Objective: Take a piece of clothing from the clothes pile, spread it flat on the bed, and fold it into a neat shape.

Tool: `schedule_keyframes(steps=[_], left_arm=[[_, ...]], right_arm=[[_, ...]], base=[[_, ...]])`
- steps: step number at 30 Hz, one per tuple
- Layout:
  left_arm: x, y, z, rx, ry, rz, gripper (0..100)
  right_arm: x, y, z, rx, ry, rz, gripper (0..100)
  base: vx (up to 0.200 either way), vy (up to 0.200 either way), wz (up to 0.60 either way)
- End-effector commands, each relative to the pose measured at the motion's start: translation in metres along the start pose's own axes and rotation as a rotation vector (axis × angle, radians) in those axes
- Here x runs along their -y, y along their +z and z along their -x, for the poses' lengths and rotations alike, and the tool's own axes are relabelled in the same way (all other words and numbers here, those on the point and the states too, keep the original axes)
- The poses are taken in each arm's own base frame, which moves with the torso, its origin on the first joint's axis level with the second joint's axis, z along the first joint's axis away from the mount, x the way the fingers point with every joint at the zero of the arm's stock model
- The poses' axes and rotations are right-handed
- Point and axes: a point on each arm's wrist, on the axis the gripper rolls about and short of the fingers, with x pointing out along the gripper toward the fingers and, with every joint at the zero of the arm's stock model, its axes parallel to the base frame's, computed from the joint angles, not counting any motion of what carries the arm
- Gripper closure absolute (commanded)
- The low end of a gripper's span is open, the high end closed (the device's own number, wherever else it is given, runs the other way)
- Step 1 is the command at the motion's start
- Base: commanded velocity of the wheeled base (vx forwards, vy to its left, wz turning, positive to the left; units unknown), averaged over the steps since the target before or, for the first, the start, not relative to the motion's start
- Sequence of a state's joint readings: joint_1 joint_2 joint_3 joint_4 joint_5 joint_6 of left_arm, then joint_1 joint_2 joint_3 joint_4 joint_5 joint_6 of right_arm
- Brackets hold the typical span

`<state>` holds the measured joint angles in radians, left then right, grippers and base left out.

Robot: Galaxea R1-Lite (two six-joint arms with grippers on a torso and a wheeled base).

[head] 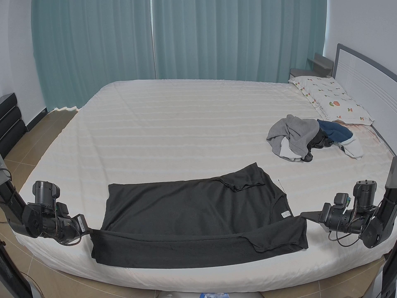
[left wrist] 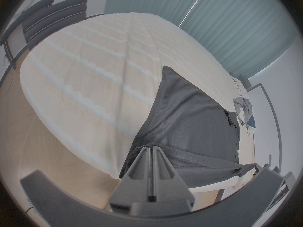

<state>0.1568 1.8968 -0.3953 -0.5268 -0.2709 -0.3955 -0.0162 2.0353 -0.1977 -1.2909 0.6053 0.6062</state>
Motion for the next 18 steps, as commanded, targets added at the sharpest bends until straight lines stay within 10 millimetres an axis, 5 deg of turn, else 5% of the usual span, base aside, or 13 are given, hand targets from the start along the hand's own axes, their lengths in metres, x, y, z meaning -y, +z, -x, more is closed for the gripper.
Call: schedule_keyframes(steps=[1,18], left_arm=[[-0.001,0.002,-0.017,-0.034,0.009,0.032,100],[-0.001,0.006,-0.047,-0.022,-0.002,0.104,100]], right_arm=[[0.009,0.0,-0.012,-0.02,-0.013,-0.015,100],[0.028,0.001,-0.035,-0.041,-0.042,-0.037,100]], base=[[0.0,0.0,0.0],[0.0,0.0,0.0]])
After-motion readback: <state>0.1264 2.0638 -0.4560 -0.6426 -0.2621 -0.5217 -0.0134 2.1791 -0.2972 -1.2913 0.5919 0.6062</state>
